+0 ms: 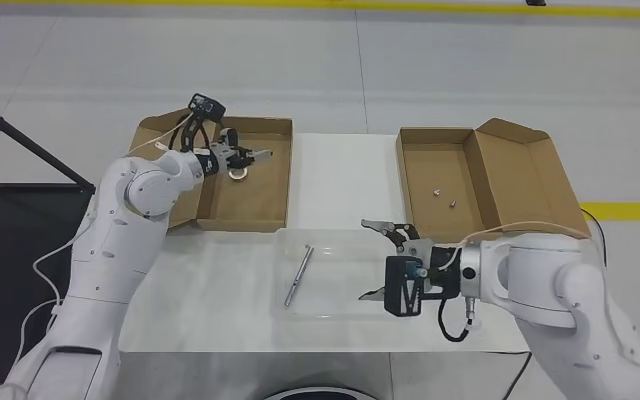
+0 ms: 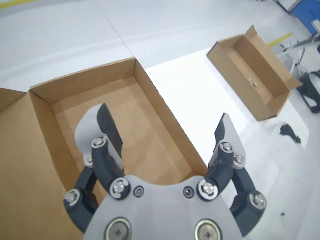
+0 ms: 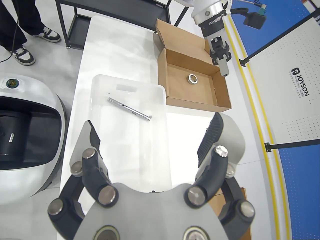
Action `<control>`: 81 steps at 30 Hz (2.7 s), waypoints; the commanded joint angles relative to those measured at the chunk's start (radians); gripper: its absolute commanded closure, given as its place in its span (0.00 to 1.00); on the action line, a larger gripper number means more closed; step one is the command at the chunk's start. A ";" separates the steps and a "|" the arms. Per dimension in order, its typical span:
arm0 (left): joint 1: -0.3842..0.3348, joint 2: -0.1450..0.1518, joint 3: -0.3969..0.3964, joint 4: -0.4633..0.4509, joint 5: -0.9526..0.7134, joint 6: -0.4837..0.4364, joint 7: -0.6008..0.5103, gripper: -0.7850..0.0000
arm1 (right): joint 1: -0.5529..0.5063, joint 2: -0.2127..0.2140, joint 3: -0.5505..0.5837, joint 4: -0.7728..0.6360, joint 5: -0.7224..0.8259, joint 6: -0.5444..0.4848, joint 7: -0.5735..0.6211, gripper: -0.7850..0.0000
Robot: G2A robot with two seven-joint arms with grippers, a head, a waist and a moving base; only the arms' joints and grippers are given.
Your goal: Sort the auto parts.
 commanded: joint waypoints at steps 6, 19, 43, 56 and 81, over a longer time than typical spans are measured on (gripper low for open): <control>-0.001 -0.001 0.001 0.000 -0.001 0.013 0.003 0.00 | 0.000 0.000 0.000 0.000 0.000 0.000 0.000 0.00; -0.003 0.009 -0.006 0.038 -0.240 -0.213 -0.060 0.00 | 0.368 -0.051 -0.557 0.124 -0.205 -0.002 0.149 0.00; -0.003 0.019 0.016 0.019 -0.229 -0.263 -0.119 0.00 | 0.642 -0.170 -0.871 0.369 -0.238 -0.002 0.067 0.00; -0.003 0.019 0.016 0.019 -0.229 -0.263 -0.119 0.00 | 0.748 -0.259 -1.027 0.562 -0.260 -0.002 -0.004 0.52; -0.003 0.019 0.016 0.019 -0.229 -0.263 -0.119 0.00 | 0.743 -0.491 -1.069 0.859 -0.249 -0.002 0.117 0.53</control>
